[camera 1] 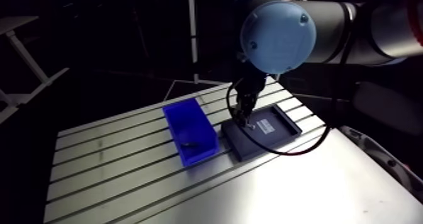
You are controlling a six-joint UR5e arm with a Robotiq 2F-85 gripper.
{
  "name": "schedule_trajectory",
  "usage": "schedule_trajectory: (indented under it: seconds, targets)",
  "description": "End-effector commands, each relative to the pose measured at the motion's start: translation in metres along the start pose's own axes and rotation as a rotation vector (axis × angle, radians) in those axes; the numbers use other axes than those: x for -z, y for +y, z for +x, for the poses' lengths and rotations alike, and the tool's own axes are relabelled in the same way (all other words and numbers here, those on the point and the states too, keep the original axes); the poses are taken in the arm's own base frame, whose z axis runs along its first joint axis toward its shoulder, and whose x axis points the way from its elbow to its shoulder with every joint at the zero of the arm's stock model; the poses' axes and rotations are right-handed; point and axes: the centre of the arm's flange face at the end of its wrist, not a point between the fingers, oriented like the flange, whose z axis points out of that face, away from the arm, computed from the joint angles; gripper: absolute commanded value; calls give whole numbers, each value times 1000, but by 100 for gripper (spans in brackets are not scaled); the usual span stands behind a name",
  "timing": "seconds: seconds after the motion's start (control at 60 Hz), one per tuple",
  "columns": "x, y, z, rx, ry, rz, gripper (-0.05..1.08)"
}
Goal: Pick up the M10 bolt from the tray and put it into the blue bin.
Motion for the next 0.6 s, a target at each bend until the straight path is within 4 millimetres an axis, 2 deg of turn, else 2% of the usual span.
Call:
schedule_trajectory:
  seconds: [0.017, 0.05, 0.083, 0.133, 0.25, 0.3, 0.333, 0.483, 0.6]
  targets:
    - [52, -14, -10, 183, 26, -49, 107]
    - [52, -14, -10, 183, 26, -49, 107]
    - [62, -20, -13, 235, 24, -47, 107]
    - [66, -23, -13, 274, 23, -43, 107]
    - [85, -46, -2, 519, 17, -36, 107]
    - [87, -50, 1, 571, 16, -33, 107]
    - [97, -53, 2, 637, 14, -37, 107]
    - [113, -60, 2, 693, 19, -30, 107]
    - [119, -79, 16, 806, 19, -19, 107]
